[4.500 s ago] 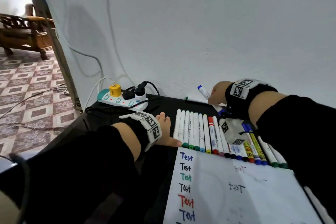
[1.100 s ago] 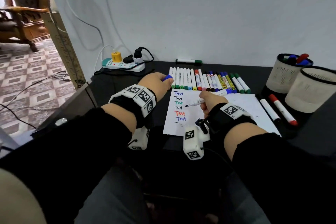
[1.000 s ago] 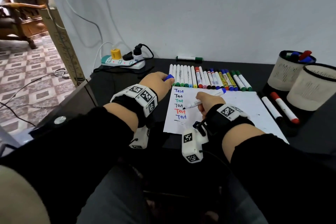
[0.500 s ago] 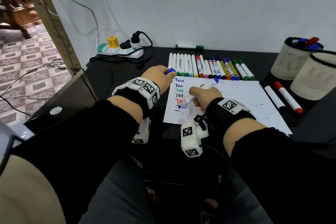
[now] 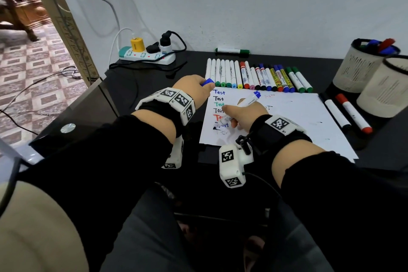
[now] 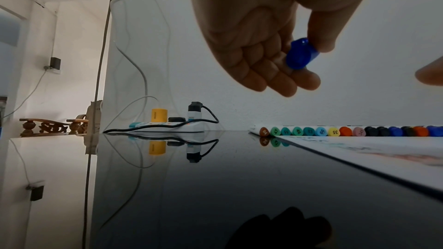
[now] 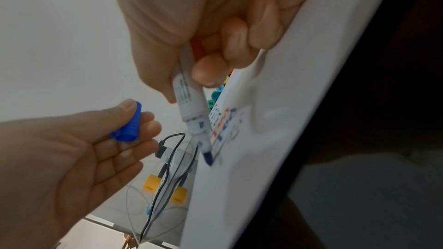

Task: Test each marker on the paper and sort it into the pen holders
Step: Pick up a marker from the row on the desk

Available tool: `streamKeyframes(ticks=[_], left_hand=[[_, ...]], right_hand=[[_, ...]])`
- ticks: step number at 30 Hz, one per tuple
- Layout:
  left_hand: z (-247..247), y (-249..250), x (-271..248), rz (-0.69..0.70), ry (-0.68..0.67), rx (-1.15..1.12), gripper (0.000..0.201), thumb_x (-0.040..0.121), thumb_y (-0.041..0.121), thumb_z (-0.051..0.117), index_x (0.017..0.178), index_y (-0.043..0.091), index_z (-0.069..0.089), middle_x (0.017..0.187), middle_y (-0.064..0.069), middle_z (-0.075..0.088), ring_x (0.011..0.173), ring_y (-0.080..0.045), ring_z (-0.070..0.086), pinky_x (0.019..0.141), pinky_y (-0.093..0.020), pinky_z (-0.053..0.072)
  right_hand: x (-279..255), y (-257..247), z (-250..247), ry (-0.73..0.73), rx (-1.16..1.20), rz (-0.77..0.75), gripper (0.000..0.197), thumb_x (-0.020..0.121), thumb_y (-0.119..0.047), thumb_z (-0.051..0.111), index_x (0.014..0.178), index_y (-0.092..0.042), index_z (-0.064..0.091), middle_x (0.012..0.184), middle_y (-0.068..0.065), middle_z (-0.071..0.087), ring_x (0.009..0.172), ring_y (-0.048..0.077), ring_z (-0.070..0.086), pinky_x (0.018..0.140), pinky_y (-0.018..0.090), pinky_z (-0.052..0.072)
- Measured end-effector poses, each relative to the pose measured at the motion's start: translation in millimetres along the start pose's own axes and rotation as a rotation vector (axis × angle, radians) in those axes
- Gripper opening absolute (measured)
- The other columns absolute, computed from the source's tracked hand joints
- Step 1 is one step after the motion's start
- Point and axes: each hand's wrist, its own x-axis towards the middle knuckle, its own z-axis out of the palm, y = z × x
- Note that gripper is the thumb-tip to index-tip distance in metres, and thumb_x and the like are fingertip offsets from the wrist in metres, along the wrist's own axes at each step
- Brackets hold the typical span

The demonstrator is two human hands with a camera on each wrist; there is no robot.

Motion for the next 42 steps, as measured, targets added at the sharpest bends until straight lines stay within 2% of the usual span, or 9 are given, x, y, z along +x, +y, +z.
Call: streamKeyframes(ticks=[7, 12, 16, 21, 24, 28, 33, 37, 42], left_hand=[[0, 0, 1, -0.005, -0.017, -0.001, 0.034, 0.097, 0.041, 0.042, 0.110, 0.017, 0.062, 0.100, 0.002, 0.067, 0.075, -0.014, 0.053, 0.068, -0.027, 0.036], [0, 1, 1, 0.001, -0.022, -0.009, 0.033, 0.097, 0.039, 0.041, 0.108, 0.017, 0.062, 0.092, 0.004, 0.064, 0.061, -0.007, 0.047, 0.058, -0.025, 0.035], [0, 2, 1, -0.001, -0.031, -0.007, 0.032, 0.097, 0.039, 0.041, 0.110, 0.017, 0.062, 0.098, 0.004, 0.066, 0.068, -0.010, 0.051, 0.067, -0.025, 0.036], [0, 2, 0, -0.002, -0.022, -0.004, 0.032, 0.097, 0.039, 0.041, 0.106, 0.016, 0.063, 0.083, 0.007, 0.060, 0.060, -0.005, 0.046, 0.054, -0.021, 0.033], [0, 2, 0, -0.009, -0.022, -0.012, 0.033, 0.097, 0.039, 0.041, 0.109, 0.017, 0.062, 0.092, 0.006, 0.065, 0.059, -0.005, 0.046, 0.060, -0.024, 0.035], [0, 2, -2, -0.017, -0.016, -0.021, 0.034, 0.097, 0.039, 0.041, 0.111, 0.016, 0.061, 0.083, 0.008, 0.060, 0.061, -0.007, 0.047, 0.060, -0.025, 0.035], [-1, 3, -3, -0.013, -0.023, -0.012, 0.032, 0.097, 0.039, 0.041, 0.107, 0.017, 0.062, 0.095, 0.006, 0.066, 0.068, -0.010, 0.051, 0.068, -0.025, 0.036], [-2, 4, -4, -0.007, -0.025, -0.007, 0.033, 0.098, 0.039, 0.040, 0.107, 0.016, 0.062, 0.087, 0.007, 0.061, 0.060, -0.006, 0.046, 0.054, -0.021, 0.034], [-3, 5, -5, -0.012, -0.034, -0.007, 0.033, 0.098, 0.038, 0.040, 0.108, 0.016, 0.062, 0.086, 0.006, 0.060, 0.058, -0.005, 0.045, 0.055, -0.021, 0.035]], right_hand=[[1, 4, -1, 0.073, 0.174, -0.018, 0.028, 0.084, -0.024, 0.059, 0.063, -0.014, 0.042, 0.063, 0.005, 0.046, 0.054, 0.018, 0.041, 0.056, 0.027, 0.034], [2, 7, -1, 0.064, 0.196, -0.017, 0.032, 0.085, -0.027, 0.057, 0.058, -0.012, 0.047, 0.057, 0.002, 0.050, 0.054, 0.018, 0.044, 0.059, 0.028, 0.037], [2, 7, 1, 0.046, 0.153, -0.032, 0.028, 0.084, -0.027, 0.059, 0.063, -0.012, 0.048, 0.057, 0.002, 0.051, 0.052, 0.016, 0.046, 0.058, 0.026, 0.039], [1, 8, 1, 0.020, 0.188, -0.065, 0.028, 0.083, -0.019, 0.060, 0.061, -0.014, 0.042, 0.058, 0.005, 0.048, 0.049, 0.016, 0.043, 0.056, 0.026, 0.038], [1, 9, 0, 0.049, 0.225, -0.062, 0.027, 0.083, -0.019, 0.059, 0.062, -0.015, 0.042, 0.059, 0.005, 0.046, 0.051, 0.017, 0.041, 0.055, 0.027, 0.035], [1, 11, 0, 0.083, 0.273, -0.052, 0.026, 0.082, -0.020, 0.059, 0.063, -0.016, 0.041, 0.061, 0.005, 0.044, 0.053, 0.018, 0.039, 0.055, 0.028, 0.034], [3, 12, 1, 0.091, 0.298, -0.066, 0.027, 0.082, -0.019, 0.060, 0.062, -0.017, 0.041, 0.060, 0.005, 0.043, 0.054, 0.019, 0.040, 0.056, 0.028, 0.034], [2, 13, 1, 0.068, 0.274, -0.089, 0.031, 0.082, -0.017, 0.060, 0.060, -0.017, 0.038, 0.058, 0.003, 0.041, 0.053, 0.017, 0.040, 0.057, 0.027, 0.034], [1, 12, 0, 0.102, 0.297, -0.076, 0.034, 0.081, -0.014, 0.057, 0.058, -0.019, 0.033, 0.057, 0.002, 0.035, 0.055, 0.019, 0.035, 0.057, 0.028, 0.030]])
